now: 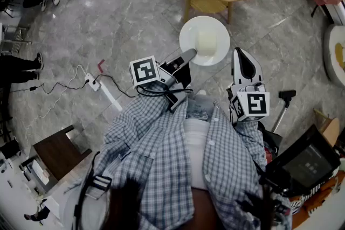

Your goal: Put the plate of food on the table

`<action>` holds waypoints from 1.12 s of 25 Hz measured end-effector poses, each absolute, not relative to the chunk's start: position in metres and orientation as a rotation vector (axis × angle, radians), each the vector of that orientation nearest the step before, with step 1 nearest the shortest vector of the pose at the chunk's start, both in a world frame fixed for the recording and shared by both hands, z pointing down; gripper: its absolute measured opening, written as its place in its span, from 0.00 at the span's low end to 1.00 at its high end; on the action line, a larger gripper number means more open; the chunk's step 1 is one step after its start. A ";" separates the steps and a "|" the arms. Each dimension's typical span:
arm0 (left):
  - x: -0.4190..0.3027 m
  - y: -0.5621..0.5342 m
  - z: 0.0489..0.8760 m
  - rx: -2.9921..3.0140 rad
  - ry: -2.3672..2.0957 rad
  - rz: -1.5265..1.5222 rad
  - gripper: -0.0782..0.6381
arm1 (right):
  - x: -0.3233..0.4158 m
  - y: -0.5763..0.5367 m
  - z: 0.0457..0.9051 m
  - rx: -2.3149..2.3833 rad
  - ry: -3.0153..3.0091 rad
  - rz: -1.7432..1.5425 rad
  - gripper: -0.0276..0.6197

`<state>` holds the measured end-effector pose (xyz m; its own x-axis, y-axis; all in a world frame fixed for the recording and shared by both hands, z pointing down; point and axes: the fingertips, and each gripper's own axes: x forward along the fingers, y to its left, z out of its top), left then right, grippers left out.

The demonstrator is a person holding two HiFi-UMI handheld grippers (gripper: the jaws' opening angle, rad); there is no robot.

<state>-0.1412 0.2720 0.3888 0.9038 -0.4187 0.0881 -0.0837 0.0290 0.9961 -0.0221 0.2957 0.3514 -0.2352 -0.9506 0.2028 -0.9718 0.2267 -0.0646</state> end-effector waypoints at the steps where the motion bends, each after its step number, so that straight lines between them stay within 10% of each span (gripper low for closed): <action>1: -0.141 0.272 0.389 1.534 -0.410 -0.269 0.15 | -0.022 0.296 0.352 1.861 -2.362 0.268 0.05; 28: -0.153 0.272 0.392 1.531 -0.387 -0.262 0.15 | -0.023 0.303 0.359 1.945 -2.255 0.264 0.05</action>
